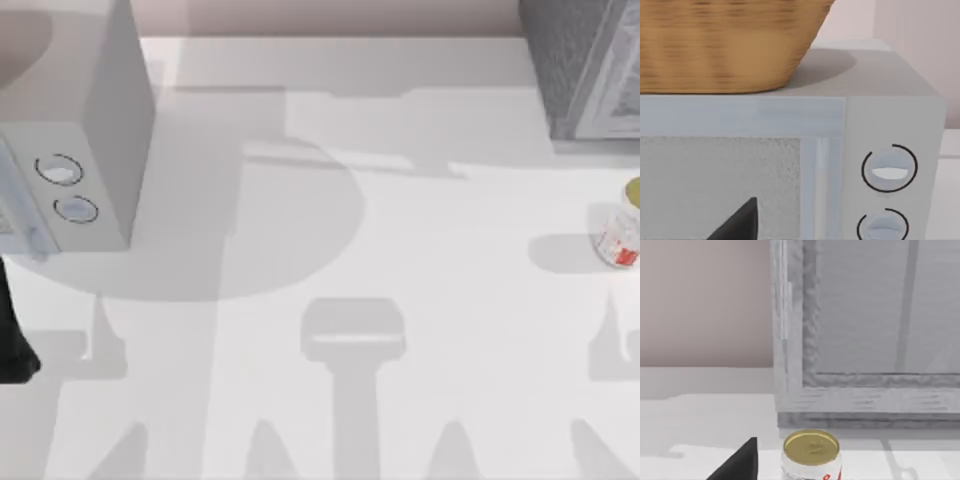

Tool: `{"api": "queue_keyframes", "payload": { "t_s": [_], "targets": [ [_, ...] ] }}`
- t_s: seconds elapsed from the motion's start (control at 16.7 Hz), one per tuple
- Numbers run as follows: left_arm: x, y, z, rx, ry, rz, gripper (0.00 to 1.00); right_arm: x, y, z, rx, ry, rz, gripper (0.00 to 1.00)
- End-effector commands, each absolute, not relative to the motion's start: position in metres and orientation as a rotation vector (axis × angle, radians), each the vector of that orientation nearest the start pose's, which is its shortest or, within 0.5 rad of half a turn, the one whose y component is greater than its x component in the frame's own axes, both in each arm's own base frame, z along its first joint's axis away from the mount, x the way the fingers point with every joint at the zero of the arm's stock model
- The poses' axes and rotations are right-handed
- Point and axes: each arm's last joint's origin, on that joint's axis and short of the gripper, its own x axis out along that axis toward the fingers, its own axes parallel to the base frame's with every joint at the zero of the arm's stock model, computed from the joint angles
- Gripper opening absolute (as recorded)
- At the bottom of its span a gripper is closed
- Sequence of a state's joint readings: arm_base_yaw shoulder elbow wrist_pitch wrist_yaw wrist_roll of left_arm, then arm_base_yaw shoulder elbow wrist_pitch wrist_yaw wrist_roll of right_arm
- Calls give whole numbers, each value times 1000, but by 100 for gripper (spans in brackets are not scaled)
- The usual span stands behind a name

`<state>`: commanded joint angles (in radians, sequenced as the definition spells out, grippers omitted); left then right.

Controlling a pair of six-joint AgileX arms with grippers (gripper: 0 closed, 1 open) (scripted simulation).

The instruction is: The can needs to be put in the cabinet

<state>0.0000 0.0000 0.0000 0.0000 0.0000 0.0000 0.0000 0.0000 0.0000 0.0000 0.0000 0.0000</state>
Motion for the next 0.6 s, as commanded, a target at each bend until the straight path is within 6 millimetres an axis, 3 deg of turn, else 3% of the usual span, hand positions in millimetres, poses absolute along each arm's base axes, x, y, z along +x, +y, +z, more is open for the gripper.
{"api": "queue_keyframes", "payload": {
  "t_s": [0.36, 0.6],
  "targets": [
    [106, -1, 160, 0, 0, 0, 100, 108, -4, 175, -9, -58, -41, 100],
    [106, -1, 160, 0, 0, 0, 100, 122, -3, 186, -16, -72, -50, 100]
  ]
}}
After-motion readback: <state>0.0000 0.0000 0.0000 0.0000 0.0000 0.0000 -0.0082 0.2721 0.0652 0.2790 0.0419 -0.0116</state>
